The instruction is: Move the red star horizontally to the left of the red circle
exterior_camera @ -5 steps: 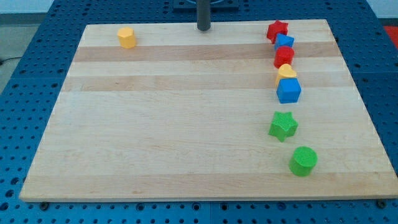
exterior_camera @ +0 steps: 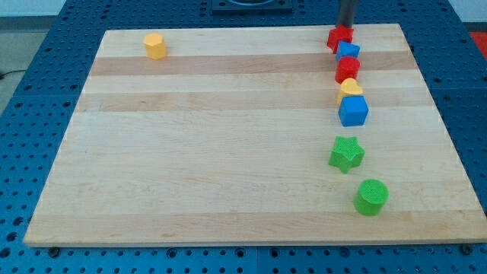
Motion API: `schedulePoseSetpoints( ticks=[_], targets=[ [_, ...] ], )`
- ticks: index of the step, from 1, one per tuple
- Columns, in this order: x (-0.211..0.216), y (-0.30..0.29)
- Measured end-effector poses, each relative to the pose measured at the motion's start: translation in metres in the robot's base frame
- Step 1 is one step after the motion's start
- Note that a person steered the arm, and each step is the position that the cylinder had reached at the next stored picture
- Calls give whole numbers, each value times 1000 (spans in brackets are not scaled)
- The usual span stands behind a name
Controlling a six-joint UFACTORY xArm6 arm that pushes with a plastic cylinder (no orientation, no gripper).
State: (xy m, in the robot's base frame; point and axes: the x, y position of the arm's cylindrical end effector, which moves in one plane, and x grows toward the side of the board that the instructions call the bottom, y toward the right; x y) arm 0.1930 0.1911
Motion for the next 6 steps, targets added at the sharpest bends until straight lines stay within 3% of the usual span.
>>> schedulePoseSetpoints(
  ticks=[1, 3, 5, 6],
  targets=[
    [22, -3],
    [90, -64],
    [109, -111],
    [79, -96]
  ],
)
